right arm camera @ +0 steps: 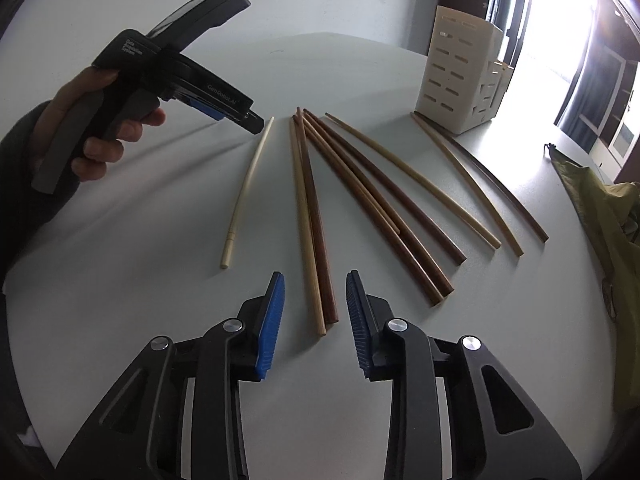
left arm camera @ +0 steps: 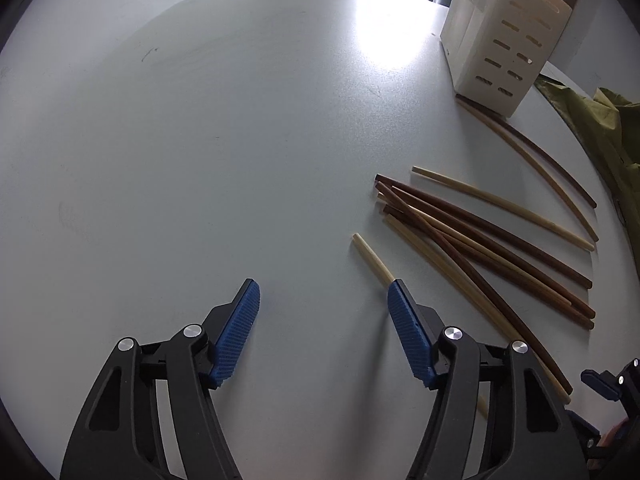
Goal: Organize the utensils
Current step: 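Grasp a light bamboo chopstick with the left tool while the right tool grasps a dark brown chopstick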
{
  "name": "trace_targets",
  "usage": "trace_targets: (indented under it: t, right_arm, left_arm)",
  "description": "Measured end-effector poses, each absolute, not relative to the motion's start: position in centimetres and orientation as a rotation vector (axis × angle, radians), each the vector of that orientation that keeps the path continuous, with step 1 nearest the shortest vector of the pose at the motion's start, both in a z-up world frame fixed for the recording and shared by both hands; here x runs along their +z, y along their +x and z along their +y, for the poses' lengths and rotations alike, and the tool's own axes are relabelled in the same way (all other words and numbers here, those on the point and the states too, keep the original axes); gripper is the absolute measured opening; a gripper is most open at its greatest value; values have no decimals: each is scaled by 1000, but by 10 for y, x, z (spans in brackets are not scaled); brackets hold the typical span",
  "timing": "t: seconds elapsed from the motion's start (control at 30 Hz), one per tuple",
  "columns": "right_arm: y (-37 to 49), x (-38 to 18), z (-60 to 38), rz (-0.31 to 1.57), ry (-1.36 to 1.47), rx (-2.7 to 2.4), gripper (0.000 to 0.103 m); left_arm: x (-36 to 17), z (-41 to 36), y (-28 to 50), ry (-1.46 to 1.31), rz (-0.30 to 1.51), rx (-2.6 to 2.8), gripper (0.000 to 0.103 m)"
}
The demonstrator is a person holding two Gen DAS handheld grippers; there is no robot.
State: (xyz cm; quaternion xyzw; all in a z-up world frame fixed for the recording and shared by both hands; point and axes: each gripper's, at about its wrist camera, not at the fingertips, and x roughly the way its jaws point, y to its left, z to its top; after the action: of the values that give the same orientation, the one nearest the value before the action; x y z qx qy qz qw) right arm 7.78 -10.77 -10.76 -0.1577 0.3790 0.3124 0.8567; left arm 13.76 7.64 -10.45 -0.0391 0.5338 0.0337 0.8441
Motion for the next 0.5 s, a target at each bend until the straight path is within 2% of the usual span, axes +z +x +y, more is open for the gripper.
trace_targets:
  t: [0.13,0.27,0.33,0.4,0.43,0.5]
  right_arm:
    - [83,-115,-111,825,-332,637,32]
    - [85,-119,-109,833,-338,636,32]
    - [83,-119,-110,835,-323,655,32]
    - [83,-120,-108,835,-316,683,32]
    - [84,-120,-107,832,-317,675,32]
    - [82,-119,-107,828,-319,678,32]
  left_arm:
    - [-106,74,145,-75,1130,79,65]
    - [-108,70,146,-49,1115,102,55]
    - [-104,68,147,-46,1112,102,43]
    - [-103,69,147,-42,1109,108,24]
    - [-103,69,148,-39,1108,111,21]
    - [-103,70,149,-30,1107,122,7]
